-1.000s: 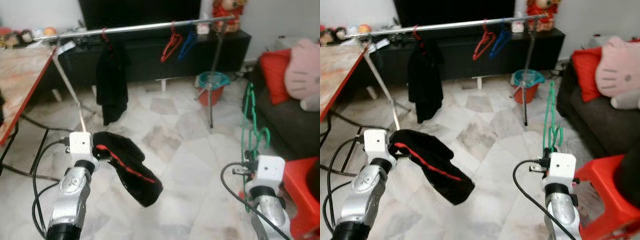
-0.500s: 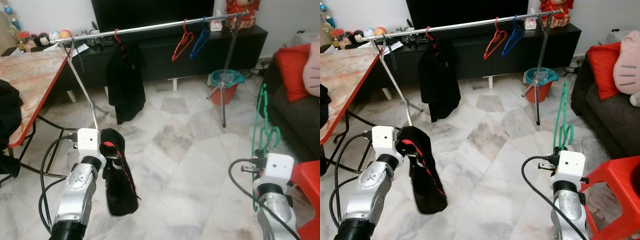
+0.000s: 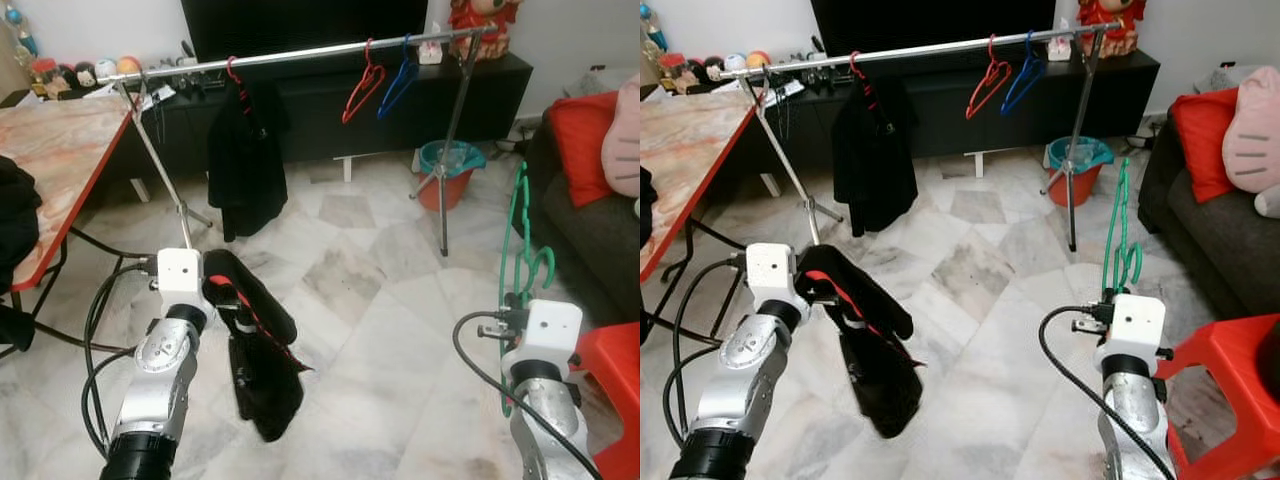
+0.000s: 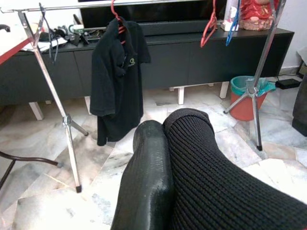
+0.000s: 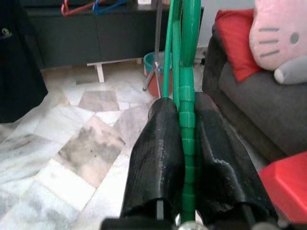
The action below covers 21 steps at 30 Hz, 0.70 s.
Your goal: Hang hanger
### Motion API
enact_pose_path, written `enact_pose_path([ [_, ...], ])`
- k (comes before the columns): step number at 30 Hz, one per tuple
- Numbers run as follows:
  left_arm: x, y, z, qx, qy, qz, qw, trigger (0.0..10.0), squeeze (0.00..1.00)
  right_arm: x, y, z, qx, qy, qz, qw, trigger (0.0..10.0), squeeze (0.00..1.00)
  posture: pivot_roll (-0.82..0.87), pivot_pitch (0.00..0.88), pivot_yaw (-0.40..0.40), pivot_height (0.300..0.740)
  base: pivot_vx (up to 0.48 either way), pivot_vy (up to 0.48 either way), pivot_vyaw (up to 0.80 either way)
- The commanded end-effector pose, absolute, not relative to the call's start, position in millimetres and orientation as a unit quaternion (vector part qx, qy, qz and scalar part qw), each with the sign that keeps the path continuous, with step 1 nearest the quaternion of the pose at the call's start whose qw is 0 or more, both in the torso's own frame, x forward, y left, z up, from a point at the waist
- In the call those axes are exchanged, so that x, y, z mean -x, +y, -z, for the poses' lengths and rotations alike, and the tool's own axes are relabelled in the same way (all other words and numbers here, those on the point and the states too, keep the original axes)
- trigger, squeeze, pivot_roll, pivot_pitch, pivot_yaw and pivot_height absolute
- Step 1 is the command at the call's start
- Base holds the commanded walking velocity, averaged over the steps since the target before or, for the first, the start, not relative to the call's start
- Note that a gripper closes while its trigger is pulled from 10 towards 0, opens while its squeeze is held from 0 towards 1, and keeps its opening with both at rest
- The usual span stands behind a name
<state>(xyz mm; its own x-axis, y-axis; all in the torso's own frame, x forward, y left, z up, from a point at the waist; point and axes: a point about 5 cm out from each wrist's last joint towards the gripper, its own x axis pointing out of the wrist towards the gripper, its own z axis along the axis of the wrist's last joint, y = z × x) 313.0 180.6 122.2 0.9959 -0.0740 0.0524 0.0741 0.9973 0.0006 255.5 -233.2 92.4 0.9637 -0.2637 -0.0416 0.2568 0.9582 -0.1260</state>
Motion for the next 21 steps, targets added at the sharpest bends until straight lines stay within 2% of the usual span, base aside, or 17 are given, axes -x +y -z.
enact_pose_path([
  [1, -312.1, 181.7, -127.9, -0.003, -0.041, 0.034, 0.999, 10.0, 0.0, -254.8, -233.7, -101.1, 0.066, 0.012, 0.127, 0.99, 10.0, 0.0, 0.03, 0.0, 0.054, 0.732, 0.0, 0.244, 0.0],
  [3, -311.5, 183.6, -126.7, -0.005, -0.04, 0.027, 0.999, 10.0, 0.0, -254.0, -234.0, -102.8, 0.077, 0.01, 0.12, 0.99, 10.0, 0.0, 0.03, 0.0, 0.047, 0.732, 0.0, 0.246, 0.32],
  [9, -307.3, 184.1, -126.7, -0.003, -0.041, 0.019, 0.999, 10.0, 0.0, -258.0, -235.4, -104.5, 0.08, 0.014, 0.11, 0.991, 10.0, 0.0, 0.05, 0.0, 0.025, 0.732, 0.0, 0.246, 0.8],
  [21, -301.0, 185.2, -126.3, -0.005, -0.041, 0.013, 0.999, 10.0, 0.0, -263.8, -232.3, -107.1, 0.075, 0.015, 0.096, 0.992, 10.0, 0.0, 0.06, 0.0, 0.022, 0.732, 0.0, 0.247, 0.0],
])
